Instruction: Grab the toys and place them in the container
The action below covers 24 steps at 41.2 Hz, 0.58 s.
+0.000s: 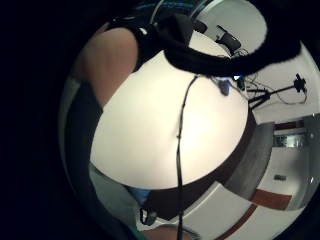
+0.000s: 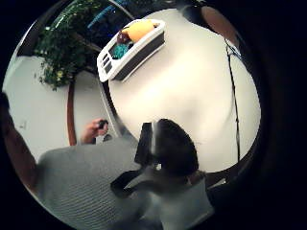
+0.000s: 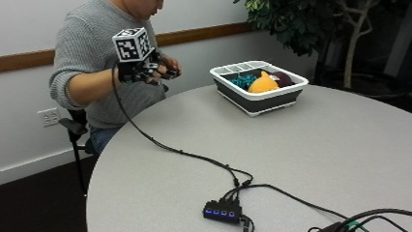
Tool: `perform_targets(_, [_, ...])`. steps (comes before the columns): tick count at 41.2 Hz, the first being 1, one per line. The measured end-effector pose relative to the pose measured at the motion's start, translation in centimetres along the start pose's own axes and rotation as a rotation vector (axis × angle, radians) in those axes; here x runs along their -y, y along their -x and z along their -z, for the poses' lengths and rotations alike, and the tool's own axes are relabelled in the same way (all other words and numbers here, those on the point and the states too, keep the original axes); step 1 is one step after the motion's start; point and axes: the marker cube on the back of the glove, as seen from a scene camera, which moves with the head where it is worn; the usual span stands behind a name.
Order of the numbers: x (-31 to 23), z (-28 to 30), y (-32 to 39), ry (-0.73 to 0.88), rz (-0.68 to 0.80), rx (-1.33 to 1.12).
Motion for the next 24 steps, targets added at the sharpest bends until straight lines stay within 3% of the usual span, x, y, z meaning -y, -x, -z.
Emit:
perform_targets(8, [-4.3, -3.1, 0.6, 0.012, -0.082, 0.015])
perform_targets(24, [-4.0, -4.7, 0.0, 0.037, -0.101, 0.034])
